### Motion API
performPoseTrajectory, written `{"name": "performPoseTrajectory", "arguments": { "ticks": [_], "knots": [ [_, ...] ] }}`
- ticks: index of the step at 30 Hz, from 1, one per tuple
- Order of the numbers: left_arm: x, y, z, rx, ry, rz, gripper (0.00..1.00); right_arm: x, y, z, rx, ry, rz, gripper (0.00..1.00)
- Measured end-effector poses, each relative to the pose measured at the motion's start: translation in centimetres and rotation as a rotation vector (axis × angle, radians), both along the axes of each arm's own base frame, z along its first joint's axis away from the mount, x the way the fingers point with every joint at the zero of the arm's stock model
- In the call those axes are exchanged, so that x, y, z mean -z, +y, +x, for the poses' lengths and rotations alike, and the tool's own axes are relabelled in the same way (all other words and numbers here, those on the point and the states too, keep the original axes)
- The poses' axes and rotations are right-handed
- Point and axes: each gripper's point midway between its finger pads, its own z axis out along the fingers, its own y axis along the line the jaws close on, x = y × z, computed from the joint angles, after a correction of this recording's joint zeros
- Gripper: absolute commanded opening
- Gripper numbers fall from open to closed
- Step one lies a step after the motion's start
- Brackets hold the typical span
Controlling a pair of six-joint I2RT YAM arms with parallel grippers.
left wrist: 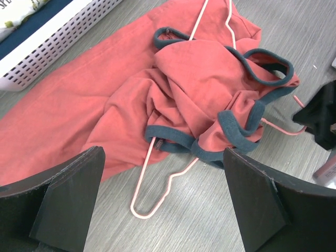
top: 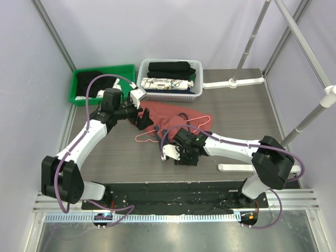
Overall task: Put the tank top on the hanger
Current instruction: Pick up the hanger at the center of the board.
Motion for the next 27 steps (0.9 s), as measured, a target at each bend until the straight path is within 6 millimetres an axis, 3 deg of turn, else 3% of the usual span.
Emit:
{"name": "performPoseTrajectory", "arguments": {
  "ticks": [2,4,9,19,27],
  "knots": [
    [0.0,0.2,0.1,-0.002,-0.004,0.001,1.0,-0.3,0.1,-0.1,-0.011,0.003,-0.002,0.11],
    [0.0,0.4,0.2,-0.004,-0.006,0.002,1.0,-0.8,0.2,0.0,-0.02,0.002,-0.005,0.01],
    [0.2,0.7,0.1,0.0,-0.005,0.009,1.0,-3.6,1.1,0.5,-0.04,-0.022,0.021,0.01],
    [-0.7,0.5,-0.1,0.019,-0.003,0.001,1.0,-15.0,3.5,4.2,-0.046,-0.251,0.172,0.01],
    [-2.6,0.2,0.2,0.036,-0.032,-0.016,1.0,-20.1,3.2,7.3,-0.01,-0.442,0.175,0.01]
  ]
}}
